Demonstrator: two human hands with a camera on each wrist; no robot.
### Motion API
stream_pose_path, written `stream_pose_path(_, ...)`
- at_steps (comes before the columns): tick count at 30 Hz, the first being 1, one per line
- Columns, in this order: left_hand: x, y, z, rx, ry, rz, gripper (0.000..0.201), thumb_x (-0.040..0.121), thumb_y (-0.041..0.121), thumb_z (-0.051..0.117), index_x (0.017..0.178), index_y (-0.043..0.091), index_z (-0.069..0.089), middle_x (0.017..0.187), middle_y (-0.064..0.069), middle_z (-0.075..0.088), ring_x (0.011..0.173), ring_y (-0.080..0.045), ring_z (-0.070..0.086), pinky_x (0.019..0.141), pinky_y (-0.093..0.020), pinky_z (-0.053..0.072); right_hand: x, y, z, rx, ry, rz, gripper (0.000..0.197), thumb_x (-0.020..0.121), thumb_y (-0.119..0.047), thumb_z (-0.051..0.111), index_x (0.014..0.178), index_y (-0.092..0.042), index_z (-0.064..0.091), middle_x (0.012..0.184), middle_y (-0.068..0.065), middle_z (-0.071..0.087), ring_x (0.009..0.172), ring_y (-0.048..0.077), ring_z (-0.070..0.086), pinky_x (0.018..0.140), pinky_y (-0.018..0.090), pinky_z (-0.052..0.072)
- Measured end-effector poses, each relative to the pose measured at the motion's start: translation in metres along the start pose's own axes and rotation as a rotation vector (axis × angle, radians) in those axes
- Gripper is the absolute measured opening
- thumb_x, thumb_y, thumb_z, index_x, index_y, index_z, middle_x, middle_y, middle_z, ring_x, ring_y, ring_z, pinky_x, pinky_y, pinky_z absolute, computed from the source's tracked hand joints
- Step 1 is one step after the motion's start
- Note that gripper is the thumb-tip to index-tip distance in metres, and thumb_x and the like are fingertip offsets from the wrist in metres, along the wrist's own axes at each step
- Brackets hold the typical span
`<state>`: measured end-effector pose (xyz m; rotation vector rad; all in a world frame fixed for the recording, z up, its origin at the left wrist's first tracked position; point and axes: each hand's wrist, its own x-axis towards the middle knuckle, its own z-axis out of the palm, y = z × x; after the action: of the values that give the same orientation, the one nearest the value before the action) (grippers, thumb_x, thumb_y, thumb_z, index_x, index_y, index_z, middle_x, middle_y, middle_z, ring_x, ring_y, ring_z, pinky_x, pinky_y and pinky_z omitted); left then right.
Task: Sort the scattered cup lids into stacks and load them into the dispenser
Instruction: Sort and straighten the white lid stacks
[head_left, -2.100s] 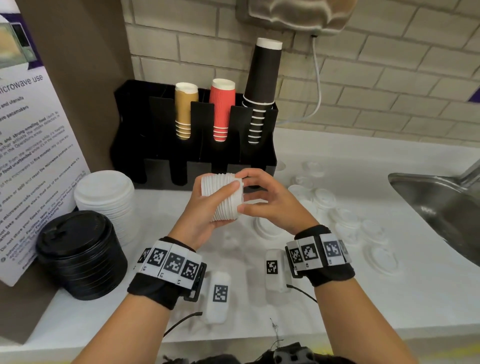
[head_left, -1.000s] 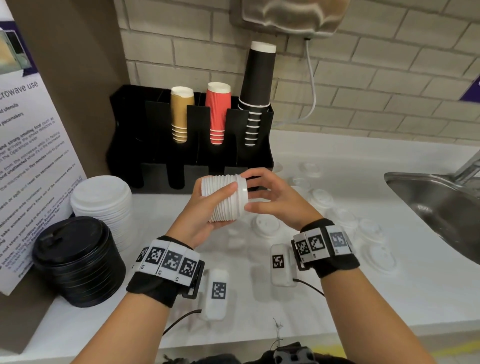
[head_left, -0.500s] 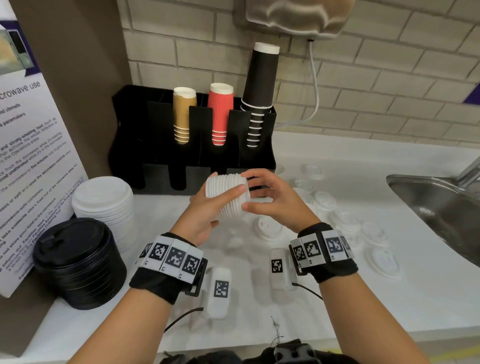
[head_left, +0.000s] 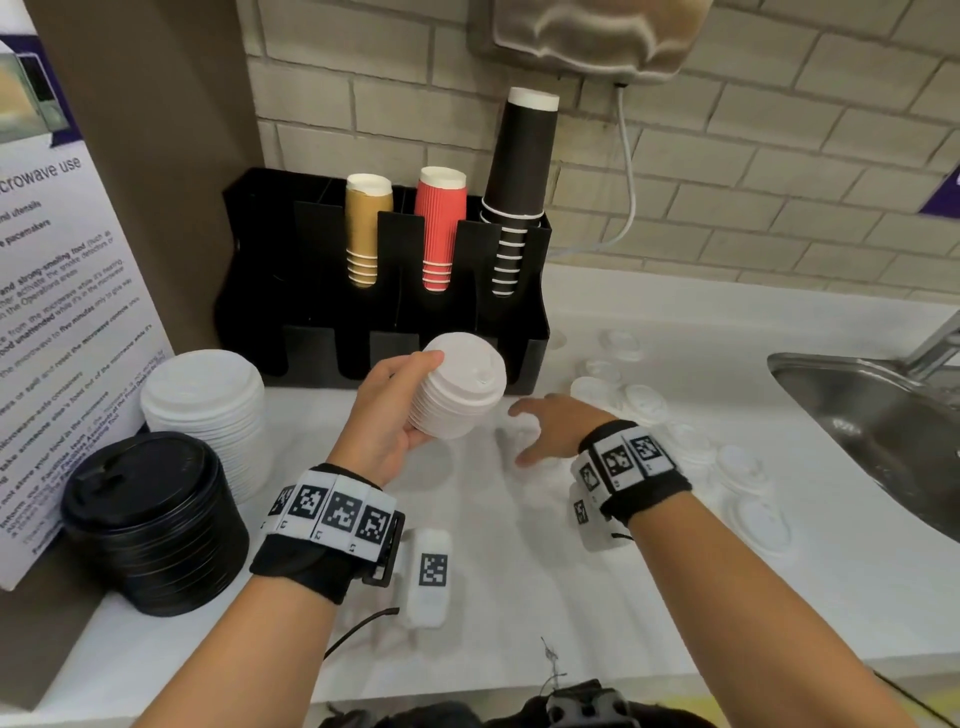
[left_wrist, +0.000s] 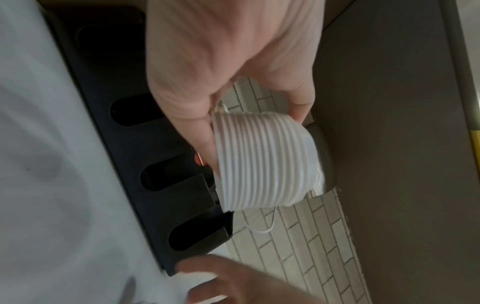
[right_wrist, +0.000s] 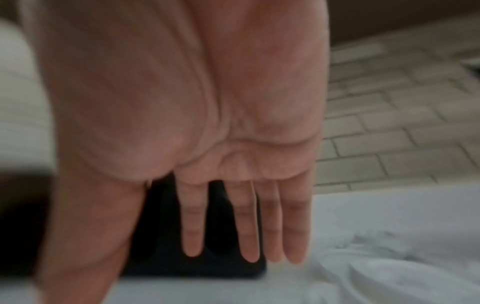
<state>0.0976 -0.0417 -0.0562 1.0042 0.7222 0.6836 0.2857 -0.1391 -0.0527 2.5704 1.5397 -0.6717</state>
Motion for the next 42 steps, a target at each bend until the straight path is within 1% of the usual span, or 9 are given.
stream_pose_path(7,-0.002,0.000,-0.004,0.020,-0.024,-0.020,0.035,0.090,0.037,0.061,0.122,0.023,0.060,0.123,-0.004,0.064,0.113,-0.022,0.060,0.076,-0.035,0.056,0.015,0.004,0.007,-0.076,-0.101,-0.003,0.068,0.074,-0.023,0.081,0.132,-0.025,0.047,0.126,0.006,0.050,0.098,0.021,0.052,0.079,0.028,0.044)
stream_pose_path(10,-0.003,0.000,-0.007,0.051,0.000,-0.019,0.032,0.090,0.036,0.061,0.119,0.022,0.061,0.122,-0.003,0.063,0.112,-0.022,0.060,0.075,-0.035,0.056,-0.002,0.014,-0.010,0.304,0.088,-0.091,0.053,0.075,-0.029,0.079,0.121,-0.036,0.053,0.109,-0.001,0.055,0.102,0.019,0.057,0.076,0.022,0.045)
stream_pose_path(13,-0.003,-0.001,-0.007,0.081,0.022,-0.008,0.024,0.090,0.035,0.063,0.111,0.024,0.063,0.118,-0.001,0.064,0.109,-0.020,0.061,0.072,-0.033,0.056,-0.028,0.008,-0.029,0.841,0.260,-0.307,0.044,0.074,-0.031,0.075,0.112,-0.045,0.059,0.094,-0.013,0.060,0.094,0.014,0.063,0.080,0.028,0.054)
stream_pose_path(15,-0.005,-0.001,-0.004,0.093,0.012,0.002,0.018,0.089,0.034,0.065,0.106,0.026,0.064,0.114,0.000,0.066,0.106,-0.019,0.063,0.067,-0.029,0.056,-0.040,-0.005,-0.032,0.922,0.266,-0.418,0.047,0.073,-0.032,0.070,0.116,-0.048,0.059,0.092,-0.020,0.061,0.091,0.012,0.064,0.081,0.029,0.054)
stream_pose_path(21,-0.012,-0.005,0.006,0.133,-0.082,0.046,0.030,0.090,0.037,0.063,0.116,0.022,0.063,0.115,-0.002,0.067,0.104,-0.017,0.066,0.064,-0.025,0.057,-0.045,-0.023,-0.019,0.988,0.269,-0.477,0.046,0.085,-0.013,0.070,0.127,-0.031,0.060,0.107,0.005,0.055,0.097,0.023,0.064,0.079,0.035,0.055)
stream_pose_path(24,-0.013,-0.008,0.007,0.129,-0.126,0.030,0.028,0.093,0.037,0.059,0.117,0.024,0.064,0.116,-0.002,0.068,0.105,-0.017,0.066,0.068,-0.027,0.057,-0.045,-0.020,-0.014,0.988,0.289,-0.463,0.046,0.085,-0.013,0.070,0.126,-0.029,0.061,0.107,0.004,0.054,0.094,0.018,0.064,0.071,0.023,0.052)
stream_pose_path(29,-0.013,-0.012,0.013,0.110,-0.175,0.001,0.029,0.095,0.037,0.057,0.119,0.023,0.064,0.114,-0.002,0.069,0.102,-0.017,0.068,0.069,-0.029,0.058,-0.048,-0.011,-0.007,0.983,0.333,-0.432,0.045,0.083,-0.018,0.072,0.125,-0.030,0.062,0.115,0.000,0.053,0.103,0.023,0.063,0.075,0.027,0.054)
stream_pose_path(34,-0.014,-0.013,0.024,0.003,-0.230,-0.086,0.032,0.097,0.040,0.052,0.117,0.020,0.067,0.108,-0.001,0.074,0.099,-0.015,0.070,0.072,-0.029,0.059,-0.057,-0.004,-0.003,0.836,0.523,-0.477,0.040,0.080,-0.027,0.075,0.119,-0.028,0.064,0.120,0.000,0.060,0.110,0.012,0.058,0.092,0.023,0.048)
stream_pose_path(42,-0.012,-0.019,0.046,0.000,-0.238,-0.147,0.029,0.098,0.039,0.050,0.106,0.018,0.068,0.092,0.002,0.077,0.084,-0.010,0.073,0.064,-0.027,0.059,-0.074,0.006,-0.001,0.654,0.624,-0.414,0.042,0.080,-0.034,0.074,0.119,-0.039,0.059,0.113,-0.008,0.052,0.106,0.008,0.052,0.088,0.027,0.051)
